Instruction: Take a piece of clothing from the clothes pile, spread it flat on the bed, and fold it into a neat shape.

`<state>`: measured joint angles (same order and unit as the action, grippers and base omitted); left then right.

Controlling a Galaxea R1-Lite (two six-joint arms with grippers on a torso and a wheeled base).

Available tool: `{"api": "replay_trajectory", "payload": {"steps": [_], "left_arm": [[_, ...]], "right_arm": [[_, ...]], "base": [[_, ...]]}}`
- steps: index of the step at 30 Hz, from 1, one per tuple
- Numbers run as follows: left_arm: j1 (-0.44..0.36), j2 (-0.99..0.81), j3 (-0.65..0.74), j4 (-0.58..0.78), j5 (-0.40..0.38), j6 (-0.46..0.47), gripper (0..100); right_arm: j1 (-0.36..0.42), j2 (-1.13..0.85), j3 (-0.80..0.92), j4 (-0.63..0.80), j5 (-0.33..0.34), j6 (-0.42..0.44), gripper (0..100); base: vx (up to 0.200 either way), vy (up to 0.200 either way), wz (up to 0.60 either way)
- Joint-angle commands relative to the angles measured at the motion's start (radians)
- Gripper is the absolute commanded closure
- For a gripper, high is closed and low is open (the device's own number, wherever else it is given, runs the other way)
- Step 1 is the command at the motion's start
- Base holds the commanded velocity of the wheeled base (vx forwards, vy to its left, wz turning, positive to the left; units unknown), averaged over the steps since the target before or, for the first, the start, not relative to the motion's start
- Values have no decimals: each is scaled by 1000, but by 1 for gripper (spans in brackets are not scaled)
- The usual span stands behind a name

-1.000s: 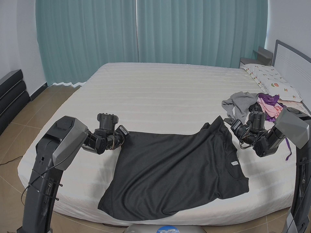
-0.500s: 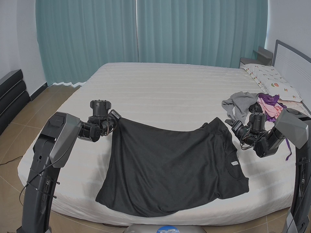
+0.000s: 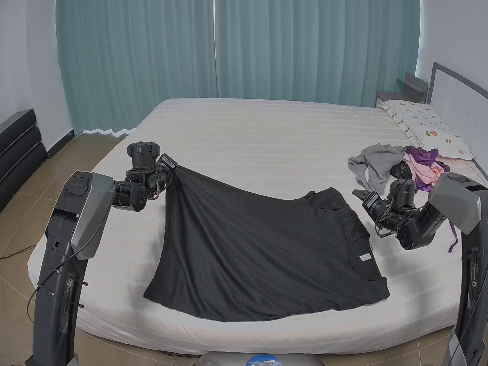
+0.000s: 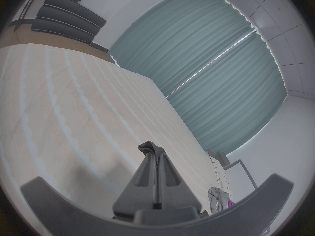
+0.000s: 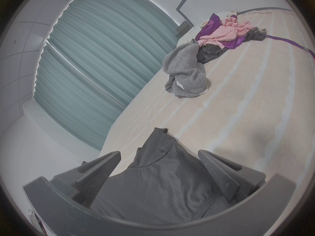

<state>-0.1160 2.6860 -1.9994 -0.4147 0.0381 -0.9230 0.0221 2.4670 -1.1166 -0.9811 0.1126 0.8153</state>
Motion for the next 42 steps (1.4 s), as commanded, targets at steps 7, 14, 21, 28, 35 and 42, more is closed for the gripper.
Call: {"api": "replay_trajectory", "payload": {"steps": [7, 14, 21, 28, 35, 42], "left_arm": [[-5, 32, -1, 53, -4, -4, 0], [-1, 26, 22, 145, -6, -8, 0], [15, -132, 286, 149, -75, -8, 0], [22, -354, 660, 62, -176, -20, 0], [12, -518, 984, -78, -227, -99, 0], [-27, -661, 1194, -88, -293, -145, 0]], "right_arm": [[2, 6, 24, -1, -2, -1, 0], [-7, -34, 81, -2, 6, -4, 0], [-16, -103, 207, -39, 32, -7, 0], [-14, -249, 426, -87, 95, -13, 0], [-18, -286, 598, -139, 78, -50, 0], [-36, -276, 638, -166, 76, -61, 0]], "base": [[0, 0, 0], [0, 0, 0], [0, 0, 0], [0, 0, 0], [0, 0, 0], [0, 0, 0]]}}
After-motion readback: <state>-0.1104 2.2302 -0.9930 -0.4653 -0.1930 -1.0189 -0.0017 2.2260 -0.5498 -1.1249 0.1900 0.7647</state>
